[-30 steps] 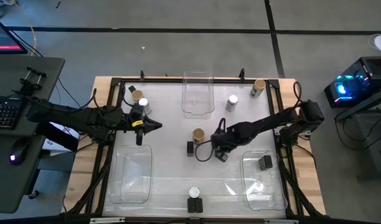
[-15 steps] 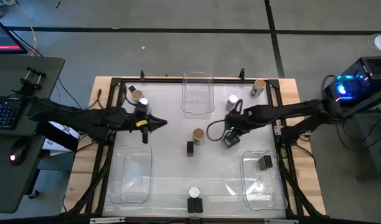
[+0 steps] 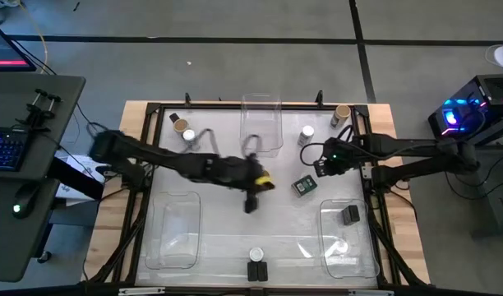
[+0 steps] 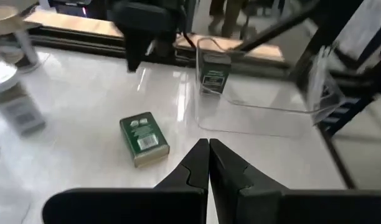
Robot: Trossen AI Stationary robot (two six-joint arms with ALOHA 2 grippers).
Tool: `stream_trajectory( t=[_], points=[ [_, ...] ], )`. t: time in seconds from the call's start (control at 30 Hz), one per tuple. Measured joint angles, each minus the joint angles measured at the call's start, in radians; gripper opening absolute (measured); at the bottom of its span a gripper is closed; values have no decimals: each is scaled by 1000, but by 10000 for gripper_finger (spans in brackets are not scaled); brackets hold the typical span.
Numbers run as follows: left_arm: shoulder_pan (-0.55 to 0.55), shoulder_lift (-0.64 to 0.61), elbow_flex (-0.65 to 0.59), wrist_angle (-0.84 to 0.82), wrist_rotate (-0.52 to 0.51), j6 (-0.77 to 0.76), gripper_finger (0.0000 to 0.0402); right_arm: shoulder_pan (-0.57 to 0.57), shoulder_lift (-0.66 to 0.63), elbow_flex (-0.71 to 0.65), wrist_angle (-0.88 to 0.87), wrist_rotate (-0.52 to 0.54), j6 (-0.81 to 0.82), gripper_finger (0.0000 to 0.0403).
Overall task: Sort spices by type
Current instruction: Put the black spice can into the right transparent bin
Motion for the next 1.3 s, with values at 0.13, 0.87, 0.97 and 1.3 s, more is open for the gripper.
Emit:
stream_trajectory(
  t=[0.13,0.87,0.97,1.3],
  points=[
    [0,177,214,-133,-2,85,0,-17,-2,-23,32,-11,73,0],
    [1,642,479,-322,-38,-89,0,-115,80,-24,76,-72,17,0],
    [1,653,479,-308,-57,-105,0,-115,119,-24,88,-74,6,0],
    [16,658,479,-189,-172,-69,0,-115,279,-23,108,-116,-102,0]
  ],
)
